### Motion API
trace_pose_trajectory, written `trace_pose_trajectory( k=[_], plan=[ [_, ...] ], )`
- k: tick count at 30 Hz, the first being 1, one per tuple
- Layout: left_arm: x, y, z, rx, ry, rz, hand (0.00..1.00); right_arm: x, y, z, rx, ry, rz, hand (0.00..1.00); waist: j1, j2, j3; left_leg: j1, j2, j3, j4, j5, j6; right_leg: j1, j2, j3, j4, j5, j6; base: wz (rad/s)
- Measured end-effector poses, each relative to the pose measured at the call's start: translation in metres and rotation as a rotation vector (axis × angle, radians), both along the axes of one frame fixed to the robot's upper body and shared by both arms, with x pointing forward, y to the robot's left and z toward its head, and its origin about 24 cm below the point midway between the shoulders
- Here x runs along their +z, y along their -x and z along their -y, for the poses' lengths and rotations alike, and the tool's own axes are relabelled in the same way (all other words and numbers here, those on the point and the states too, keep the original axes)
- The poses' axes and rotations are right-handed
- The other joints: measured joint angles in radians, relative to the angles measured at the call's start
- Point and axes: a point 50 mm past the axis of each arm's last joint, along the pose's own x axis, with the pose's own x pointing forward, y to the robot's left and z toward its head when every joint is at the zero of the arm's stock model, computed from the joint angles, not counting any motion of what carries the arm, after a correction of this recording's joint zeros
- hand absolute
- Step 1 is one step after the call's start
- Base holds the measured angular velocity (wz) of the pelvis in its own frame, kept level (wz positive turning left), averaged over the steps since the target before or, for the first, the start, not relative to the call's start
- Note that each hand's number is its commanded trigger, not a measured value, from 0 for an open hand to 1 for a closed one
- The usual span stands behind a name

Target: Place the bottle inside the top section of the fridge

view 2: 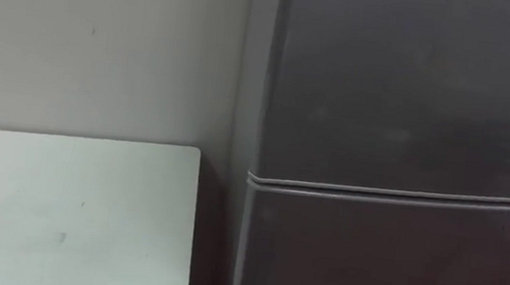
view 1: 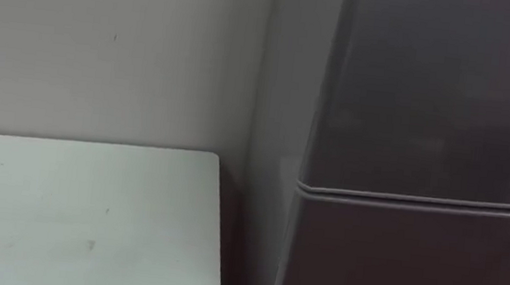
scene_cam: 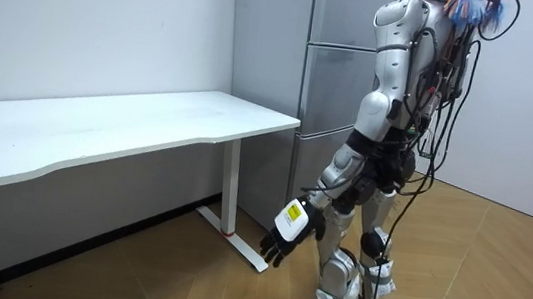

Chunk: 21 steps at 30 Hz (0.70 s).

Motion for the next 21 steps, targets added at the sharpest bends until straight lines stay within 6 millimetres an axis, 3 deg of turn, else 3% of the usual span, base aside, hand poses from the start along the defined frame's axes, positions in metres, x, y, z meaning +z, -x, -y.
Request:
trace_pose_trajectory(
  k=[5, 14, 21],
  plan=[
    [0.002, -0.011, 0.0, -0.008, -0.017, 0.048, 0.0, -0.026, 0.017, 0.007, -0.09, -0.077, -0.091, 0.0, -0.014, 0.024, -0.0007, 0.001, 0.0, 0.006, -0.004, 0.0, 0.0, -0.006, 0.0, 0.008, 0.003, -0.003, 0.001, -0.03],
    [0.0, -0.009, 0.007, 0.007, -0.009, 0.045, 0.0, -0.082, 0.044, 0.009, -0.25, -0.269, -0.258, 0.0, -0.013, -0.004, 0.0049, -0.004, -0.001, 0.007, -0.004, 0.0, 0.0, -0.019, -0.002, 0.014, 0.014, -0.01, 0.001, -0.01],
    [0.0, -0.012, 0.008, 0.003, -0.008, 0.059, 0.0, -0.111, 0.063, 0.008, -0.313, -0.319, -0.387, 0.0, -0.013, 0.003, 0.0014, -0.005, -0.002, 0.01, -0.013, 0.0, 0.0, -0.016, -0.001, 0.01, 0.002, -0.009, 0.002, 0.0]
  ],
)
